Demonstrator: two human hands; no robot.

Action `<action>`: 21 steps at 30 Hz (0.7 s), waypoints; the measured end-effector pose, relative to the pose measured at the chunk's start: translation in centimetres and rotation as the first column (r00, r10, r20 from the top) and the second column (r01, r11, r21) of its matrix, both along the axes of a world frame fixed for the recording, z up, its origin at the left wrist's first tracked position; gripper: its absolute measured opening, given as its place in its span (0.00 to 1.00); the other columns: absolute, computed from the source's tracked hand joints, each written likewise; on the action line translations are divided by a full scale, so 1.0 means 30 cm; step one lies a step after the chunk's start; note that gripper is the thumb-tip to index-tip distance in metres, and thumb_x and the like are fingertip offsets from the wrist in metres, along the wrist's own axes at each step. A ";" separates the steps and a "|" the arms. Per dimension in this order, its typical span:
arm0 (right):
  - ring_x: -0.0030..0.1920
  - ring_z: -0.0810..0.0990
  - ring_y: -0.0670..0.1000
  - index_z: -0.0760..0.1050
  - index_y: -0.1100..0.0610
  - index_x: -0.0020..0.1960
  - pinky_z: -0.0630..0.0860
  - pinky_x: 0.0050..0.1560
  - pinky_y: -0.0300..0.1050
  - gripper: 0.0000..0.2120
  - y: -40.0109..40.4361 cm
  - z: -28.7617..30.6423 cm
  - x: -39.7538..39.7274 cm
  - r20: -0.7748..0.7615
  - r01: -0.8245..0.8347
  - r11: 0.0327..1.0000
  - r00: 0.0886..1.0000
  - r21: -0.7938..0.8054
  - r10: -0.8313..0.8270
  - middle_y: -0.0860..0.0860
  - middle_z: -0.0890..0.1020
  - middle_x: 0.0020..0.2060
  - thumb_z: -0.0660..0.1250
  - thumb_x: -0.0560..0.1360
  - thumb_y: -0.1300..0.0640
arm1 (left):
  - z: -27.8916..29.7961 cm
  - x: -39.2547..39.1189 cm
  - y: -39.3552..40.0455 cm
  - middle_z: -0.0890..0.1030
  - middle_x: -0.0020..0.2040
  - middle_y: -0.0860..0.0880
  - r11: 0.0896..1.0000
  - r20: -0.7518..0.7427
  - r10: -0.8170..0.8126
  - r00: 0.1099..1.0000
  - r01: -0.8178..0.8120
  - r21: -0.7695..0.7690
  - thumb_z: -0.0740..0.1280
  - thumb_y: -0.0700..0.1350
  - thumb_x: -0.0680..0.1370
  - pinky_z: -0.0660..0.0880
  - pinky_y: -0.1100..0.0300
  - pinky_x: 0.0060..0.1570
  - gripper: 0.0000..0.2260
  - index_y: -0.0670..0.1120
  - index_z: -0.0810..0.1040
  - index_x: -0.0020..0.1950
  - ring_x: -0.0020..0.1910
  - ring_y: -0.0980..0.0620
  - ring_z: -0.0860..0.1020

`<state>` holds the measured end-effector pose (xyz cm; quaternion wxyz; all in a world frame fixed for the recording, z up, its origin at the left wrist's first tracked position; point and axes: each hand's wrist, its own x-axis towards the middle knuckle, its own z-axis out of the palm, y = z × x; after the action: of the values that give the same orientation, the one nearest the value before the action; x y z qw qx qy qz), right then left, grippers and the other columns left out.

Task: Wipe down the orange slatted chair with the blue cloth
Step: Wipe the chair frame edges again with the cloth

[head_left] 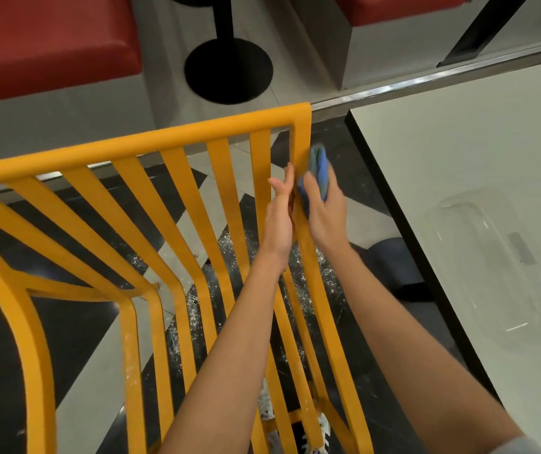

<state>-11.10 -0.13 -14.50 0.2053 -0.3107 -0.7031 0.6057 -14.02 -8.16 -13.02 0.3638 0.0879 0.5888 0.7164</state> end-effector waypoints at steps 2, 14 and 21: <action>0.41 0.79 0.37 0.72 0.61 0.65 0.74 0.41 0.33 0.15 -0.036 -0.077 0.125 0.188 -0.026 1.000 0.982 0.003 0.025 0.47 0.79 0.45 0.60 0.82 0.55 | -0.009 -0.007 -0.001 0.55 0.80 0.54 1.000 0.000 -0.002 1.000 0.002 -0.020 0.41 0.65 0.79 0.53 0.51 0.76 0.29 0.58 0.55 0.79 0.79 0.52 0.54; 0.39 0.78 0.45 0.76 0.52 0.47 0.72 0.41 0.38 0.10 0.000 -0.084 0.178 0.373 -0.018 0.990 0.925 -0.139 0.070 0.49 0.80 0.40 0.59 0.82 0.50 | -0.129 0.162 -0.037 0.59 0.79 0.56 0.997 0.147 0.028 0.989 -0.017 -0.076 0.43 0.65 0.81 0.53 0.47 0.75 0.24 0.65 0.56 0.77 0.78 0.52 0.56; 0.37 0.73 0.51 0.72 0.56 0.39 0.68 0.40 0.46 0.12 0.065 -0.065 0.178 0.651 -0.065 0.961 0.723 -0.271 0.232 0.55 0.76 0.35 0.61 0.77 0.51 | -0.121 0.162 -0.038 0.62 0.78 0.56 0.999 0.222 0.038 0.974 -0.032 -0.033 0.42 0.64 0.81 0.54 0.47 0.73 0.25 0.63 0.57 0.77 0.78 0.52 0.58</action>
<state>-5.75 1.84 -16.44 -0.1513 -0.4733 -0.6776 0.5423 -9.15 -9.30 -16.63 0.4160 -0.0083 0.5562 0.7194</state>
